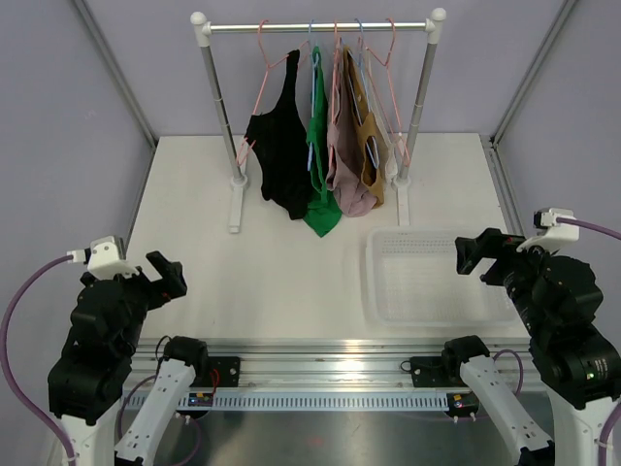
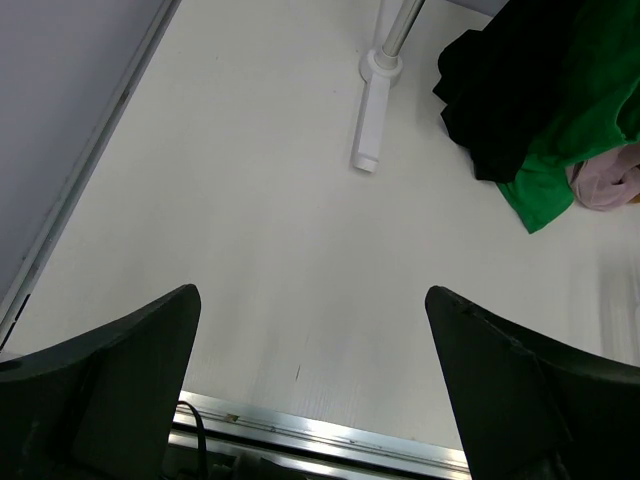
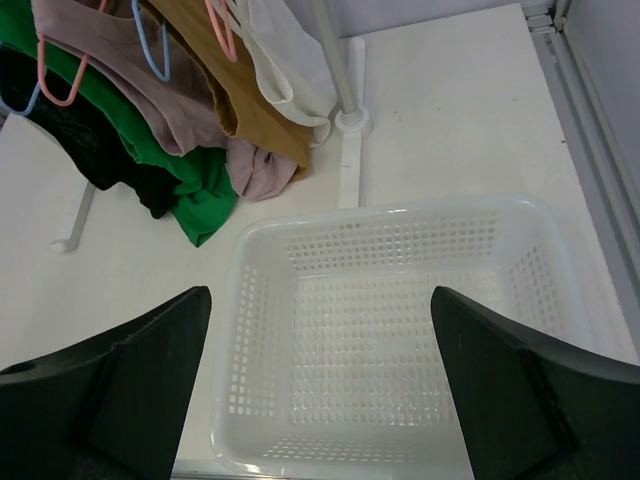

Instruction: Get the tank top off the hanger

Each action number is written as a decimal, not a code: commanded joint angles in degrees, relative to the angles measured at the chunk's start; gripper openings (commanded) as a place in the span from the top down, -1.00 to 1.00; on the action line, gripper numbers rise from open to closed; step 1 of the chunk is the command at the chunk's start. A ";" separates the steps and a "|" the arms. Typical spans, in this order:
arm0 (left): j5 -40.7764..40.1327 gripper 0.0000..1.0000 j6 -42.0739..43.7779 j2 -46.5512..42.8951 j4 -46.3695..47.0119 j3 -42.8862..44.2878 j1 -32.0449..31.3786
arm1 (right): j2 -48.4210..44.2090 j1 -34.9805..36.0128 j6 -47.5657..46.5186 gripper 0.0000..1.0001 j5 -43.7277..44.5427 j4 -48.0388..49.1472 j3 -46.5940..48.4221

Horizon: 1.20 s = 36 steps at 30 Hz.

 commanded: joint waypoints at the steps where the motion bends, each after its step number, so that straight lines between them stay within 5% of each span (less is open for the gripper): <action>1: -0.22 -0.98 0.13 1.70 4.04 1.66 -0.20 | 0.78 0.41 2.05 -0.99 -4.87 4.37 -1.49; 9: 10.92 -0.98 -1.72 11.61 9.13 8.77 -0.20 | -2.20 0.50 6.52 -0.99 -16.20 12.70 -6.14; 21: 26.41 -0.98 2.93 45.89 20.90 33.02 -0.38 | 0.61 0.41 8.73 -0.99 -38.62 16.41 -9.05; 28: 30.02 -0.98 9.79 64.79 25.92 51.03 -0.38 | -2.91 0.50 7.15 -0.99 -39.16 15.10 -9.32; 36: 29.06 -0.96 14.63 79.11 32.34 58.09 -0.47 | -4.75 0.41 7.15 -0.99 -41.18 13.77 -9.85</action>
